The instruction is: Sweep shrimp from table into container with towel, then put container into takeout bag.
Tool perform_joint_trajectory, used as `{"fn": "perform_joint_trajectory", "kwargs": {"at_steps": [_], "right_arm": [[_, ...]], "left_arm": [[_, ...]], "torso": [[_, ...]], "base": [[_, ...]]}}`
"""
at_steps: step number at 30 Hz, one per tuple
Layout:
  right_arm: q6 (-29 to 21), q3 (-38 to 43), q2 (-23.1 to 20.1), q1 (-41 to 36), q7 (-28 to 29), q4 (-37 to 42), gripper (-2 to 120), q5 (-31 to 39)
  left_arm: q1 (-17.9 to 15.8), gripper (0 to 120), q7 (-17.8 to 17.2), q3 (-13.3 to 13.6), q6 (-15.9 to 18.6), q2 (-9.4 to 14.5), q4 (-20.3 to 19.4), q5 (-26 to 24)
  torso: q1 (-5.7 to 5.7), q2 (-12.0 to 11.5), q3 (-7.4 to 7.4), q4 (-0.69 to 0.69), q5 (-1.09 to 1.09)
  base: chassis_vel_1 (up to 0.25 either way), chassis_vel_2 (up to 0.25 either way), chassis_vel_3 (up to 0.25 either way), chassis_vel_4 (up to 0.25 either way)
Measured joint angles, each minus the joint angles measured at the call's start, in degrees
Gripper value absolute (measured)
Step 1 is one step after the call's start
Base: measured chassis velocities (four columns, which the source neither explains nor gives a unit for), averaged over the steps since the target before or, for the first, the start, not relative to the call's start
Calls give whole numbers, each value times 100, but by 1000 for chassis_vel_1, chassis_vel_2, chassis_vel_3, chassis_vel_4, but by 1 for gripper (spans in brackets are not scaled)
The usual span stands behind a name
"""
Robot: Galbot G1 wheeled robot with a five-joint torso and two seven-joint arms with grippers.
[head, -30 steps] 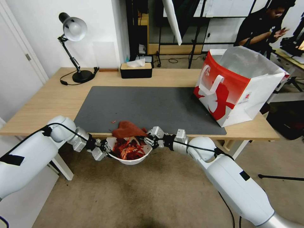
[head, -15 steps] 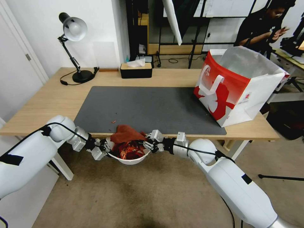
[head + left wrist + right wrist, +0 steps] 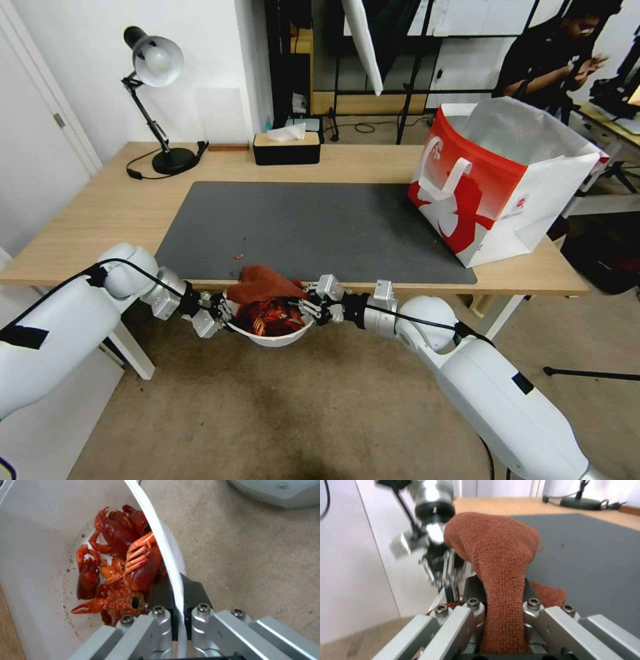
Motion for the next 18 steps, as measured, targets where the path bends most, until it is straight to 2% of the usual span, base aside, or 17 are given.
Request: {"fn": "perform_joint_trajectory", "kwargs": {"at_steps": [9,12,18], "right_arm": [[-57,-24,204,404,503,-111,6,840],[-44,-102,428,833,899,-531,6,999],[48,-317,809,1430,989,-1432,6,939]], "left_arm": [[92,0,-1,-83,-21,7,5,17],[143,0,-1,-125,-38,11,8,31],[202,0,4,-181,-49,16,9,41]], "torso": [[0,0,0,0,0],[0,0,0,0,-1],[1,0,0,1,-1]], "base": [[0,0,0,0],[0,0,0,0],[0,0,0,0]]}}
